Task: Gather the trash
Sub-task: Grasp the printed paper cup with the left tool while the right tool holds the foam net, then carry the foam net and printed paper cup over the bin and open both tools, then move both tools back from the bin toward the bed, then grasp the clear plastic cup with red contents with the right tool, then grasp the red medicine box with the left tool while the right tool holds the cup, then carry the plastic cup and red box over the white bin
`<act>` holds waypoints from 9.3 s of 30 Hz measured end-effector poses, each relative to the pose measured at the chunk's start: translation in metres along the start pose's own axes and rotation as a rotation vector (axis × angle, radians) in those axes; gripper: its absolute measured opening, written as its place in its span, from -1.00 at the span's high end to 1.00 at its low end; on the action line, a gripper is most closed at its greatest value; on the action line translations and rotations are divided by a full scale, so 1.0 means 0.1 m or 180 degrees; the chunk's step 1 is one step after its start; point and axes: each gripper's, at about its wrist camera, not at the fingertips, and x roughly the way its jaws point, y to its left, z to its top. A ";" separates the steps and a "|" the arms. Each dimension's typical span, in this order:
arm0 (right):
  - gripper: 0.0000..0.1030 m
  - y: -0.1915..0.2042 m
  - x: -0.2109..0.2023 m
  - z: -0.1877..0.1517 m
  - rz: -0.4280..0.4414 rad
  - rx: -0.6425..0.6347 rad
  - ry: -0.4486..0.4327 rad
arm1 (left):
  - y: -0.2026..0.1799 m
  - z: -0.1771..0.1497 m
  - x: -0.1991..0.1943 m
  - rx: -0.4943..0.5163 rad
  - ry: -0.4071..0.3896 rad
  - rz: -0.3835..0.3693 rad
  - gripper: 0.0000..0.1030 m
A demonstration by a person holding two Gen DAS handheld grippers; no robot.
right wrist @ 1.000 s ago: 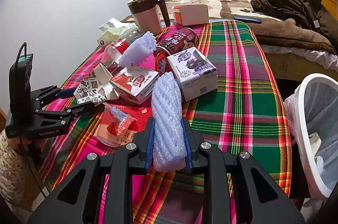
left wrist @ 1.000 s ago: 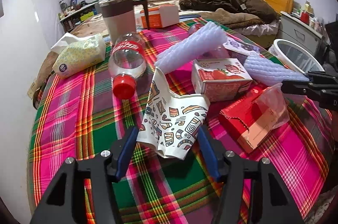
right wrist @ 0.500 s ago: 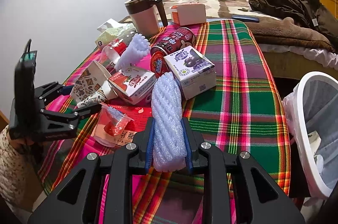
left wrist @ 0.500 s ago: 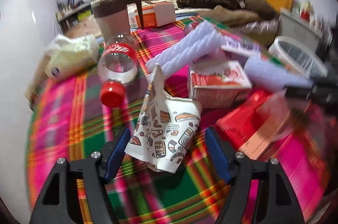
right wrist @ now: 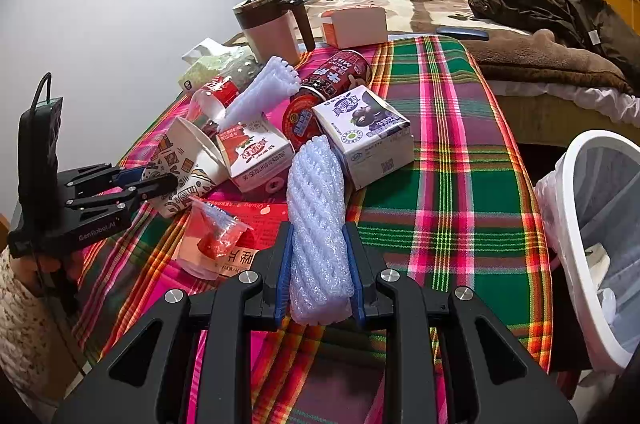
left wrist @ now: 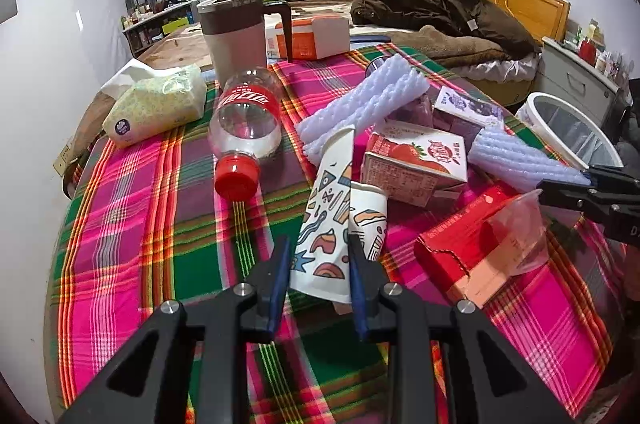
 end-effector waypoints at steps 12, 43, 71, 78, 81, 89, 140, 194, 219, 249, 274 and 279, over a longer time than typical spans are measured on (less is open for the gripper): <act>0.51 0.01 -0.21 0.02 0.0011 -0.0012 -0.0151 | -0.05 0.03 -0.39 -0.0149 -0.0243 0.0037 0.51; 0.51 -0.10 -0.45 -0.02 -0.0019 0.0081 -0.0292 | -0.07 -0.19 0.06 -0.0521 0.0213 -0.0132 -0.10; 0.51 -0.68 -1.24 -0.02 -0.0570 0.0257 -0.0757 | -1.28 0.65 -0.58 -0.0104 -0.0432 -0.0697 -0.10; 0.51 -0.99 -1.43 -0.03 -0.0851 0.0370 -0.0829 | -1.81 0.87 -0.43 0.0018 -0.0414 -0.0957 -0.11; 0.51 -1.13 -1.46 -0.06 -0.0972 0.0434 -0.0816 | -2.06 0.96 -0.35 0.0070 -0.0398 -0.1122 -0.11; 0.51 -1.54 -1.47 -0.15 -0.1206 0.0636 -0.0688 | -2.65 1.09 -0.01 0.0195 -0.0188 -0.1367 -0.11; -0.35 -1.24 -1.31 -0.12 -0.1031 0.0583 -0.0642 | -1.60 0.66 -0.44 -0.0333 -0.0615 -0.0989 -0.33; 0.36 0.43 0.11 0.03 -0.0092 -0.0050 0.0061 | 0.02 -0.22 -0.25 -0.0875 -0.0381 -0.0499 -0.38; 0.36 -0.28 -0.45 -0.06 -0.0493 0.0459 -0.0311 | -0.81 0.28 0.39 0.0491 0.0205 -0.1241 -0.53; 0.36 -0.44 -0.65 -0.19 -0.0449 0.0481 -0.0382 | -1.16 0.04 0.27 0.0343 0.0364 -0.0692 -0.41; 0.36 -0.82 -1.17 -0.16 -0.0673 0.0566 -0.0691 | -1.74 0.54 -0.20 0.0213 -0.0158 -0.0838 -0.41; 0.36 -1.01 -1.33 -0.16 -0.0796 0.0636 -0.0764 | -1.98 0.68 -0.19 0.0274 -0.0213 -0.0922 -0.41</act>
